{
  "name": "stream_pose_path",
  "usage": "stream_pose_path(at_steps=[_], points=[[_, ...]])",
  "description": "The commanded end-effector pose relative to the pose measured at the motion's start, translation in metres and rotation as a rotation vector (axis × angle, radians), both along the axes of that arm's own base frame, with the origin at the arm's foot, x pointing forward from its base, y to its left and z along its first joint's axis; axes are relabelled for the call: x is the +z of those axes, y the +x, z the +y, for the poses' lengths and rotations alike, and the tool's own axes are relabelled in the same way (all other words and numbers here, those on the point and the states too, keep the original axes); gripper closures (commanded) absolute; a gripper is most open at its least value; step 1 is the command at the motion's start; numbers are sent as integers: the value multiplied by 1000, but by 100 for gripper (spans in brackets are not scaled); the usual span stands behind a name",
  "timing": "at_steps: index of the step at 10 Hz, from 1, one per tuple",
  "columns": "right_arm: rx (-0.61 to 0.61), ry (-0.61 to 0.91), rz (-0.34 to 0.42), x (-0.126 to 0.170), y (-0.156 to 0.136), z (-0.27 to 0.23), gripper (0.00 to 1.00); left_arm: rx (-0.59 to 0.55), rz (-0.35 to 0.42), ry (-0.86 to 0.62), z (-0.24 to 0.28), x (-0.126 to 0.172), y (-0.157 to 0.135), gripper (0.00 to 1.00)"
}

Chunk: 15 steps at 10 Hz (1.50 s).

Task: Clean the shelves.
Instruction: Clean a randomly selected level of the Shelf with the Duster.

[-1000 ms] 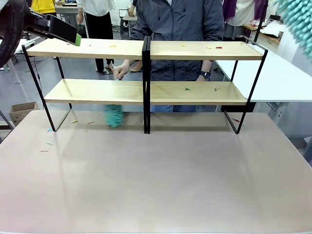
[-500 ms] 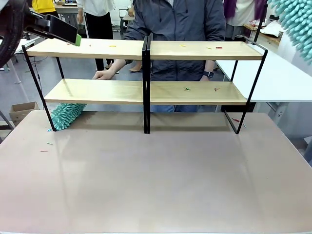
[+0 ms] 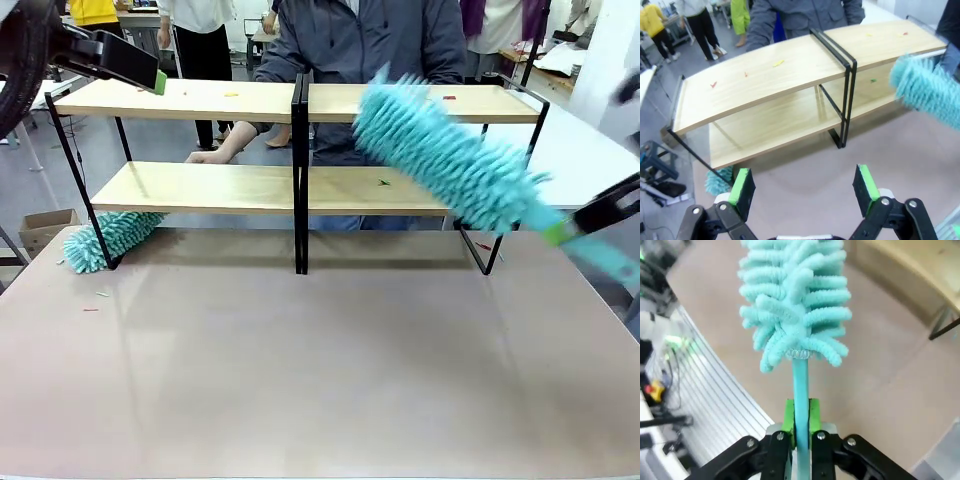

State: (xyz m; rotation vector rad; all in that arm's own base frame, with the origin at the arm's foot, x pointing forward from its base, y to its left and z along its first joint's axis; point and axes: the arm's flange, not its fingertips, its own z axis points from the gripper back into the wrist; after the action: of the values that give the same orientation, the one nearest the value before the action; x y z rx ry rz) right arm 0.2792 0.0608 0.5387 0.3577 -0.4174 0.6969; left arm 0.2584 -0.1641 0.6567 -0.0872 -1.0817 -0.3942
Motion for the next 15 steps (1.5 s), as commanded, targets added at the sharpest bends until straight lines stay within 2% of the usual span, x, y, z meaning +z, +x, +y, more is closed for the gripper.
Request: stream_pose_path(at_steps=[1, 2, 3, 4, 5, 7, 9, 11, 13, 15], points=[[-39, -55, -78, 2, -26, -28, 87, -1, -3, 0, 1, 1, -1, 0], [0, 0, 0, 0, 0, 0, 87, -1, -3, 0, 1, 1, -1, 0], [12, -65, -4, -3, 1, 5, 87, -1, -3, 0, 1, 1, -1, 0], [16, -140, 25, -9, 4, 24, 87, -1, -3, 0, 1, 1, -1, 0], [34, -141, 40, -14, 17, 37, 87, -1, -3, 0, 1, 1, -1, 0], [-18, -146, 70, -22, 48, 55, 87, -1, -3, 0, 1, 1, -1, 0], [-108, -96, 42, -21, 66, 61, 87, -1, -3, 0, 1, 1, -1, 0], [-186, -79, 107, -22, 86, 67, 87, -1, -3, 0, 1, 1, -1, 0], [-238, -70, 176, -25, 117, 85, 87, -1, -3, 0, 1, 1, -1, 0], [-335, -35, 145, -21, 144, 99, 87, -1, -3, 0, 1, 1, -1, 0]])
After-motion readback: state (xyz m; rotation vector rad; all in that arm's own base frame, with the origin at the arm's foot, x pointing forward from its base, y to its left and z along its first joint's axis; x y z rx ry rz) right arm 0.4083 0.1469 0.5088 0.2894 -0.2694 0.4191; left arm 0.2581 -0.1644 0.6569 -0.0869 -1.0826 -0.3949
